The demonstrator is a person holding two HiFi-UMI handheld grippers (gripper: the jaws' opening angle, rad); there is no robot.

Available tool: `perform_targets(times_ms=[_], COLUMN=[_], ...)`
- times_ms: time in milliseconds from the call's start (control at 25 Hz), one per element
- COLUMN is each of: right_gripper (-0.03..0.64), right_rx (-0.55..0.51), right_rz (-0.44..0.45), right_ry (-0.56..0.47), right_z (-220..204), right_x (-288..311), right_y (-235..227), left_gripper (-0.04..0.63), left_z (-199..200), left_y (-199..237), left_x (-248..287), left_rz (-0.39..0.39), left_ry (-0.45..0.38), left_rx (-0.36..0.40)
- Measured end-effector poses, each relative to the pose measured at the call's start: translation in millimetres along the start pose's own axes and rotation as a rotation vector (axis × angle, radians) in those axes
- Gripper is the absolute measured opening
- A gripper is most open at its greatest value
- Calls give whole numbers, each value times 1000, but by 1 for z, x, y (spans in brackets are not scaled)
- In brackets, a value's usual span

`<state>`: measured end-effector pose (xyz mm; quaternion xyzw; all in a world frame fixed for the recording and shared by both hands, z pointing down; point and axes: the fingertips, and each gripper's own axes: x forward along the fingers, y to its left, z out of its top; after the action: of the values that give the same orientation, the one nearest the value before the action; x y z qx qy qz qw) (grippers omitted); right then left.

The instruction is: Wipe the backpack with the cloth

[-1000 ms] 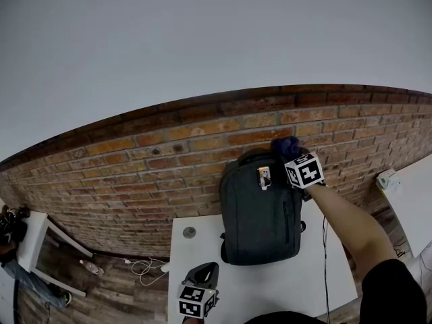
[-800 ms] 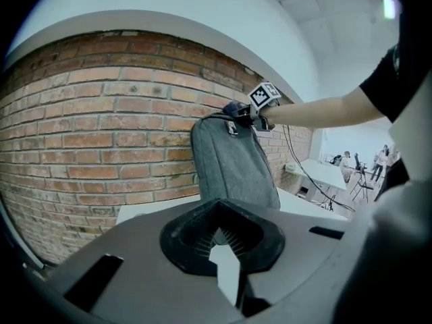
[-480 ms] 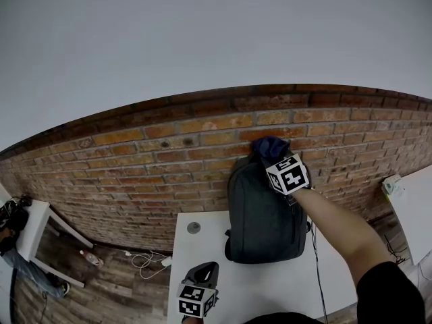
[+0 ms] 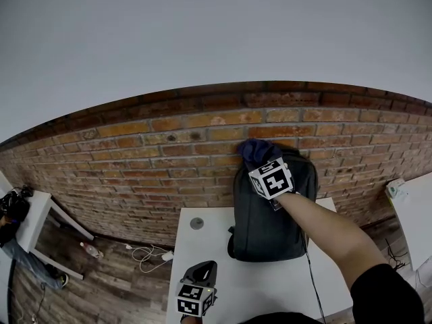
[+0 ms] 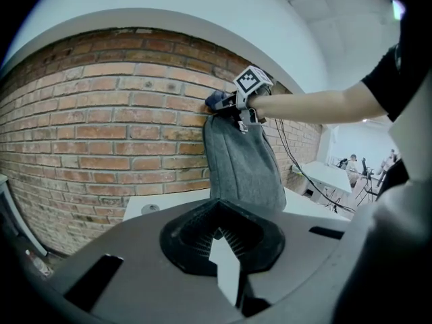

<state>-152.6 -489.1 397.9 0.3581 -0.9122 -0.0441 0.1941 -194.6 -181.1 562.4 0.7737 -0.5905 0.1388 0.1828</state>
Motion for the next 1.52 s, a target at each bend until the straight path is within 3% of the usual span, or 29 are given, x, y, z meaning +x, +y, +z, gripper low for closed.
perform_targets(times_ms=[160,400,520,880,1160,1520], right_gripper=[51,51,51,51,51,51], right_rx=[-28,-96,-133,-108,77,4], right_rz=[34,153,161,64,-8,-116], right_ry=[8,35,44,56,32,14], right_z=[-1,-5,-4,9,10,8], right_x=[5,13,16,19,2,-28], right_y=[19,65,70,31,-36,-84], left_gripper=[-18,-18,-18,-18,-18,-18], left_z=[-6,-6,-8,-11,-11,-5], left_y=[1,3,6,2,-2,-8], left_x=[0,1,0,4,6,10], left_rz=[5,8,17,8,-5,-19], left_ry=[4,5,7,21,24,26], left_rx=[-7,-11,-16,-14,-6,9])
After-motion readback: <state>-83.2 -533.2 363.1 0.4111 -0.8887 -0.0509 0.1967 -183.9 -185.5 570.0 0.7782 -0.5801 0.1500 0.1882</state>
